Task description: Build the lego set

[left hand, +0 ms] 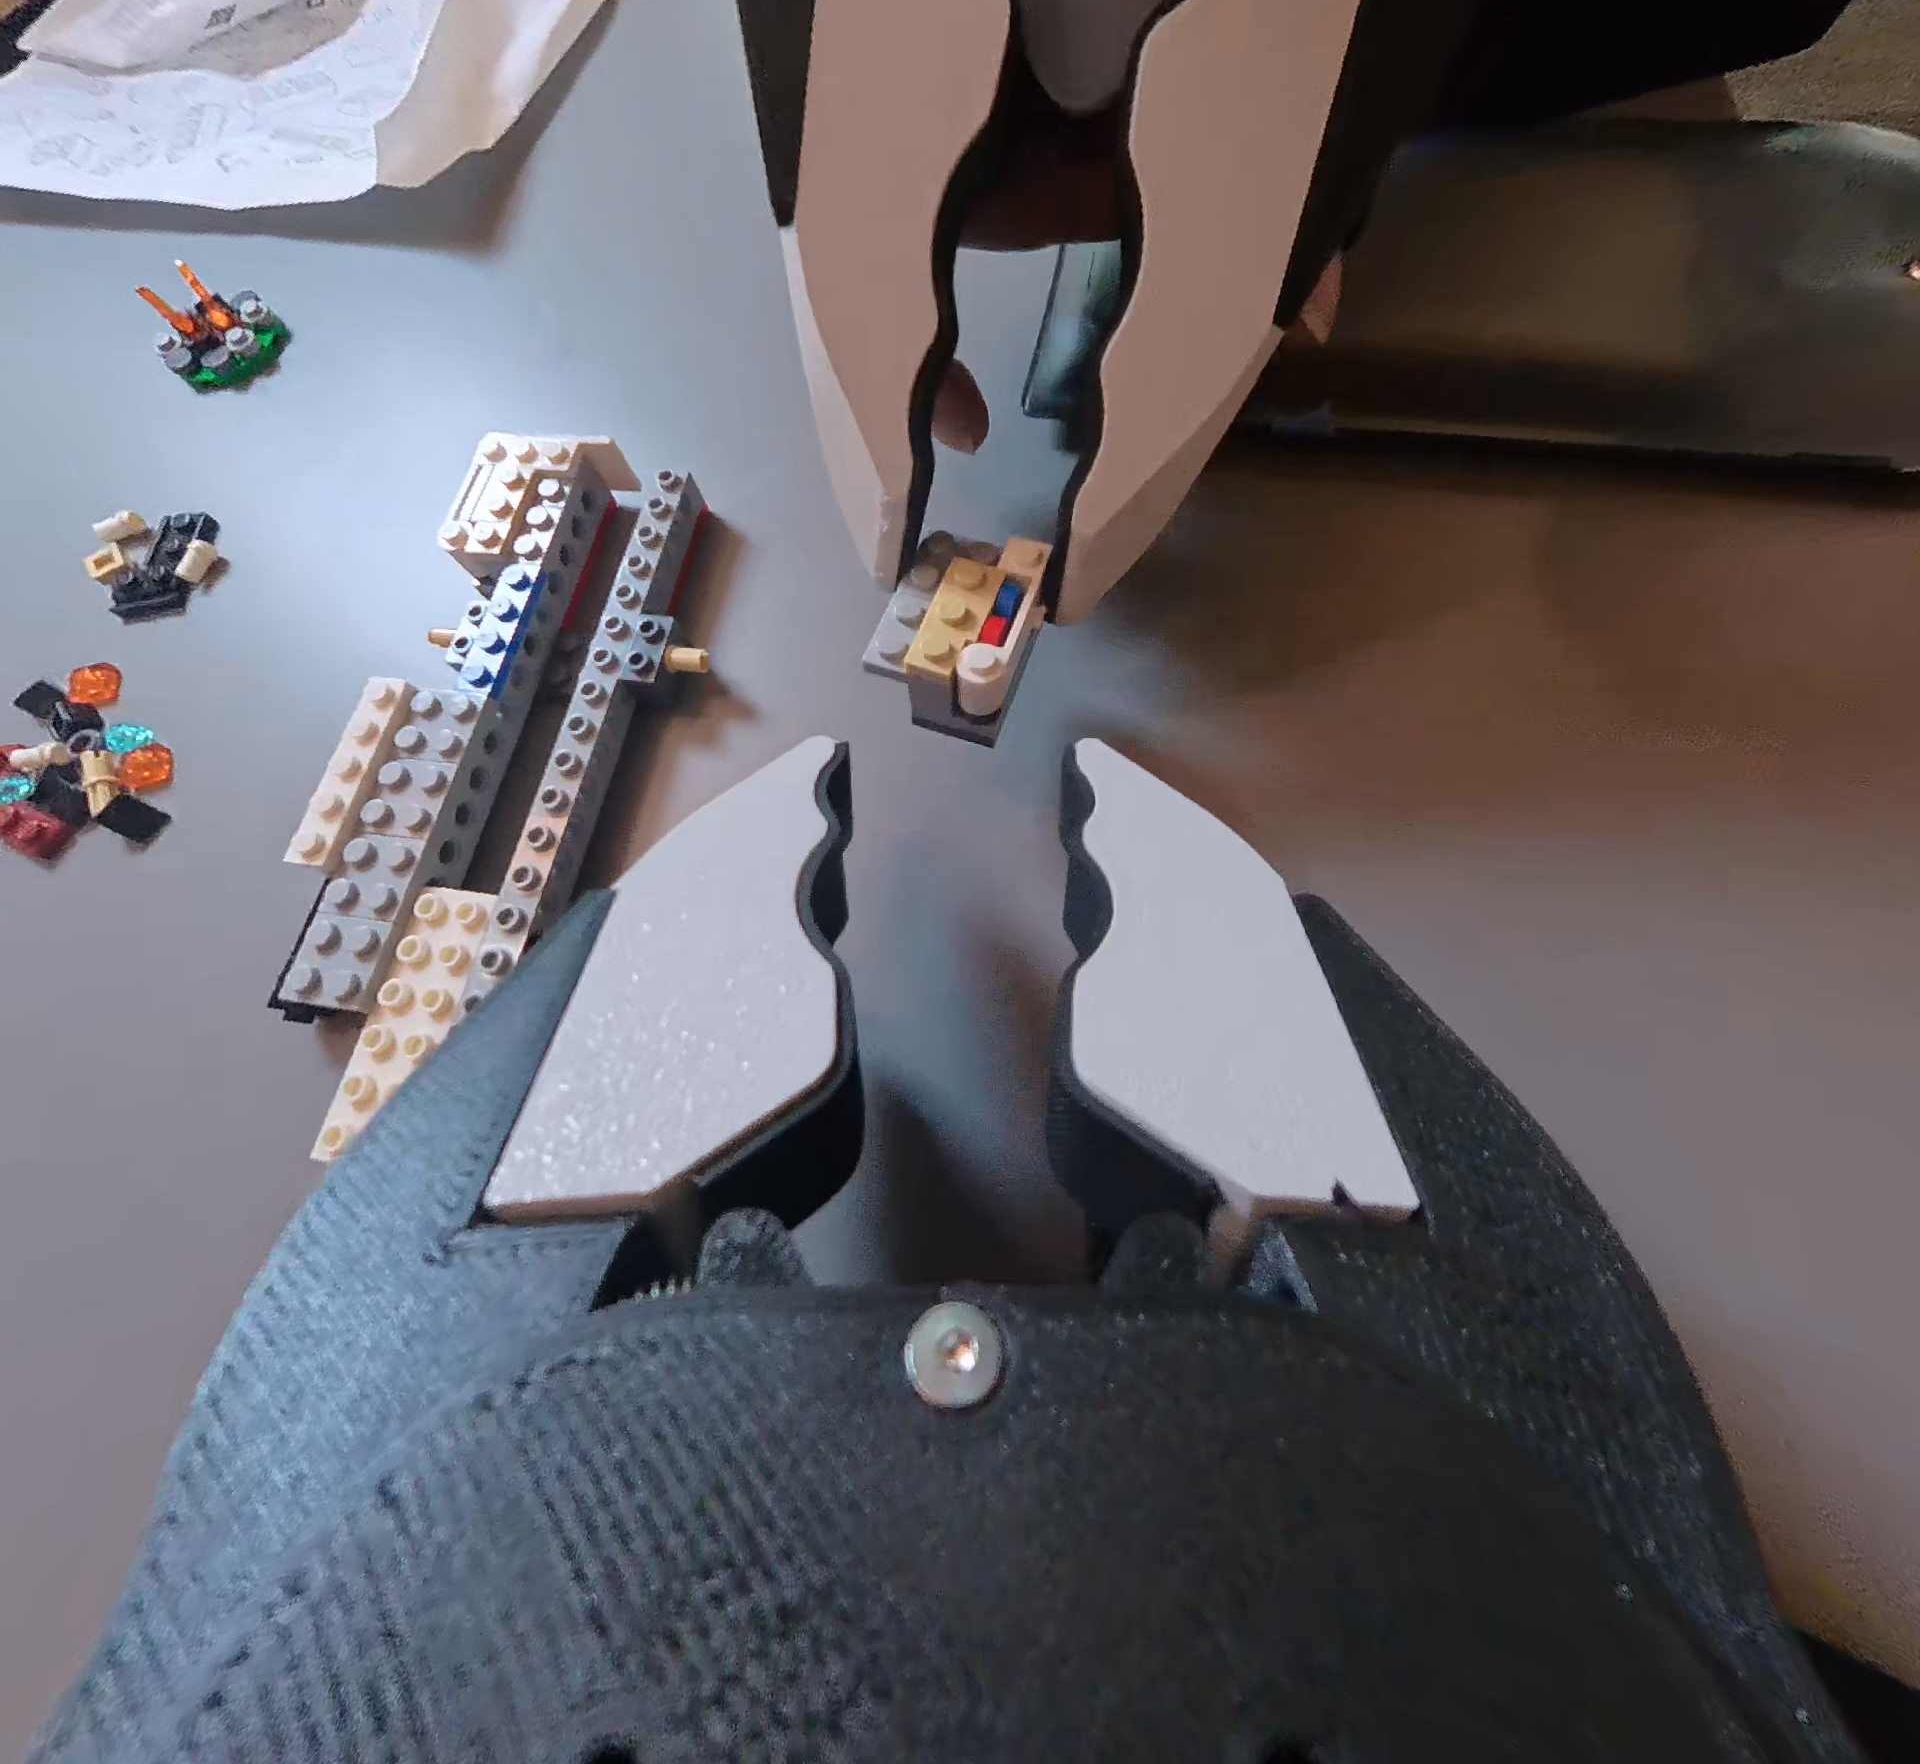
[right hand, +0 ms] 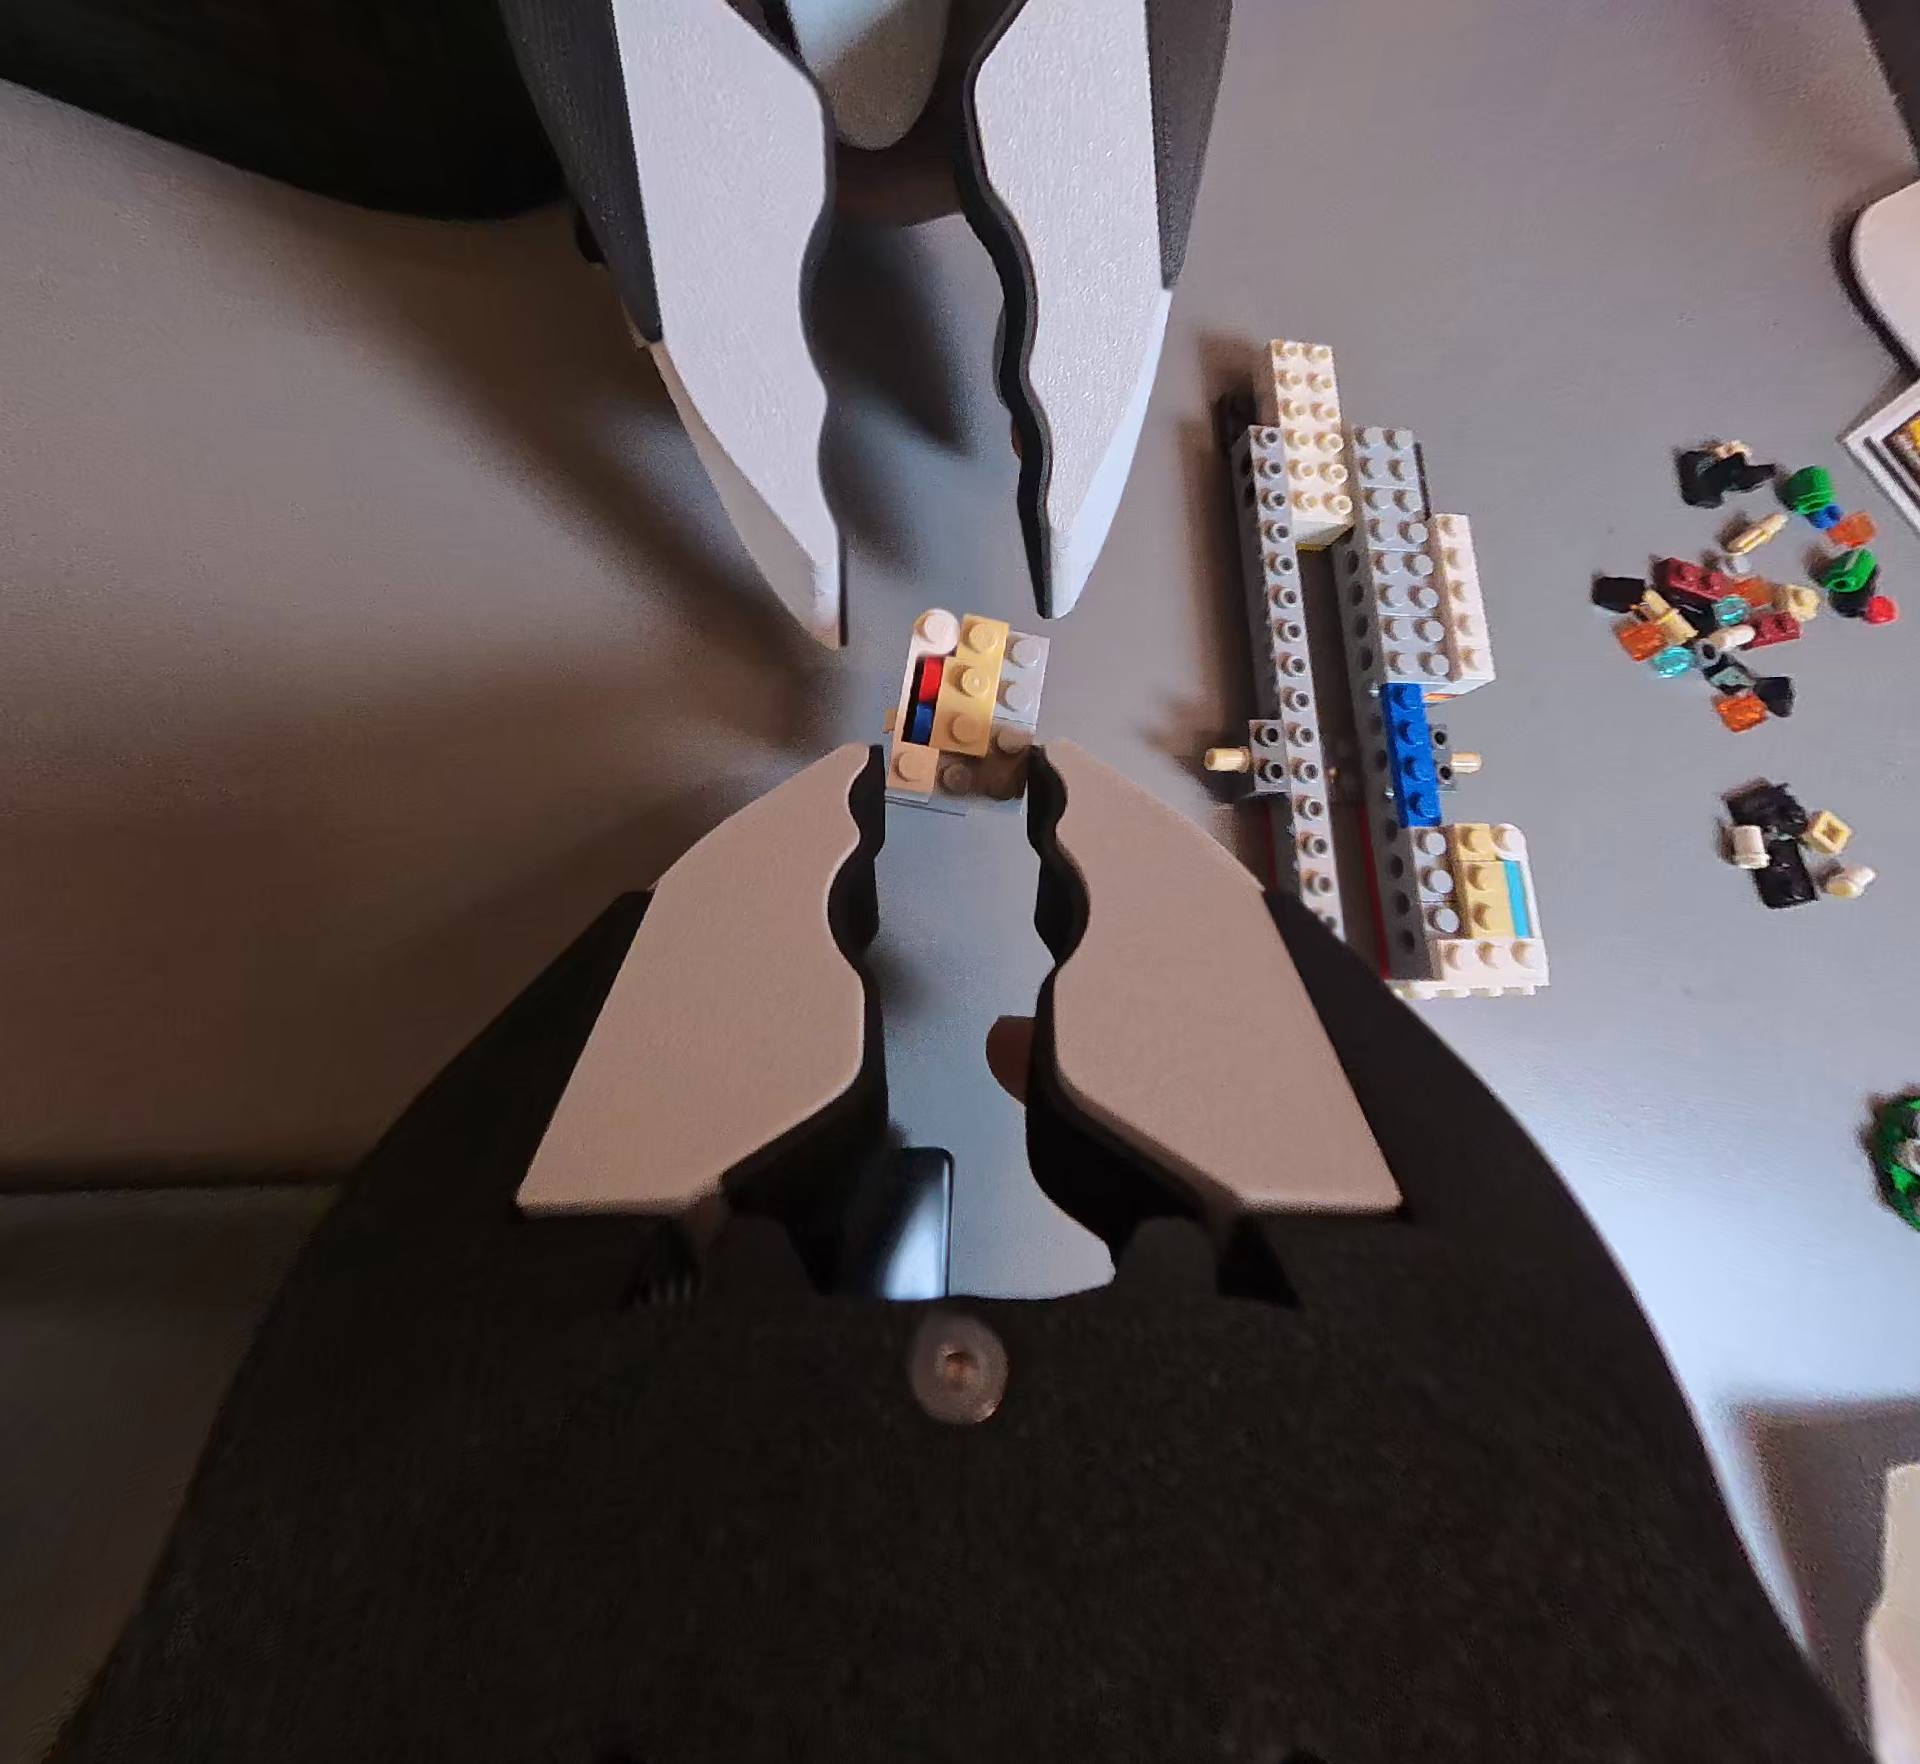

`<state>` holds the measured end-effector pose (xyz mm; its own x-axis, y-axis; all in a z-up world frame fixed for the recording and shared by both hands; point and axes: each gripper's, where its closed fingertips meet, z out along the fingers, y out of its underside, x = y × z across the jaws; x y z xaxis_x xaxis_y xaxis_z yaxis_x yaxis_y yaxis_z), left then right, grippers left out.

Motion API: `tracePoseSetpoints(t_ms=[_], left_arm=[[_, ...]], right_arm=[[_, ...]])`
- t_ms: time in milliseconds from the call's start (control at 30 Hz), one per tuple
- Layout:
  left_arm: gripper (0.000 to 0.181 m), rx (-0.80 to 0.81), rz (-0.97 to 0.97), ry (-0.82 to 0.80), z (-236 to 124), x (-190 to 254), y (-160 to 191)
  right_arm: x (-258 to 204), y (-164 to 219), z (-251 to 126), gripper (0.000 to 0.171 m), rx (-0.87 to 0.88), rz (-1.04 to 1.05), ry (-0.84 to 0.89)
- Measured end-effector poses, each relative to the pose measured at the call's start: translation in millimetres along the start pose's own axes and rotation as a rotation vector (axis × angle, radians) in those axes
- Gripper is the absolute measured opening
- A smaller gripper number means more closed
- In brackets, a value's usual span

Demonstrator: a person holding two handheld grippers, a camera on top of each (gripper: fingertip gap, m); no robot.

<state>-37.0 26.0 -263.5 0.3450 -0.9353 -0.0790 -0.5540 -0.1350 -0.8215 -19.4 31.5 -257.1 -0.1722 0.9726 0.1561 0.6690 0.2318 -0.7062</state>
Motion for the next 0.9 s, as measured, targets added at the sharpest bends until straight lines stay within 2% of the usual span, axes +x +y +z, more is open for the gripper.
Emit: tracePoseSetpoints(t_ms=[33, 100, 200, 433, 633, 833, 900], left_arm=[[0.041, 0.018, 0.005, 0.007, 0, 2, -3], [0.041, 0.049, 0.029, 0.022, 2, 7, -11], [0.028, 0.036, 0.074, -0.013, 6, 7, -14], [0.027, 0.093, 0.072, -0.108, 2, -10, -22], [0.026, 0.148, 0.278, -0.250, -7, -13, -38], [0.026, 0.203, 0.504, -0.449, -20, -14, -64], [0.032, 0.246, 0.522, -0.485, -27, -14, -72]], right_arm=[[-1, -1, -2, 0.026, 0.012, -0.002, -0.010], [-7, -5, -4, 0.026, 0.040, -0.001, -0.050], [-9, -1, 0, 0.026, 0.021, -0.027, -0.055], [12, -5, -7, 0.026, 0.094, -0.041, 0.067], [17, -18, -18, 0.027, 0.213, -0.092, 0.137], [23, -34, -39, 0.025, 0.348, -0.354, 0.352], [26, -36, -43, 0.025, 0.356, -0.455, 0.443]])
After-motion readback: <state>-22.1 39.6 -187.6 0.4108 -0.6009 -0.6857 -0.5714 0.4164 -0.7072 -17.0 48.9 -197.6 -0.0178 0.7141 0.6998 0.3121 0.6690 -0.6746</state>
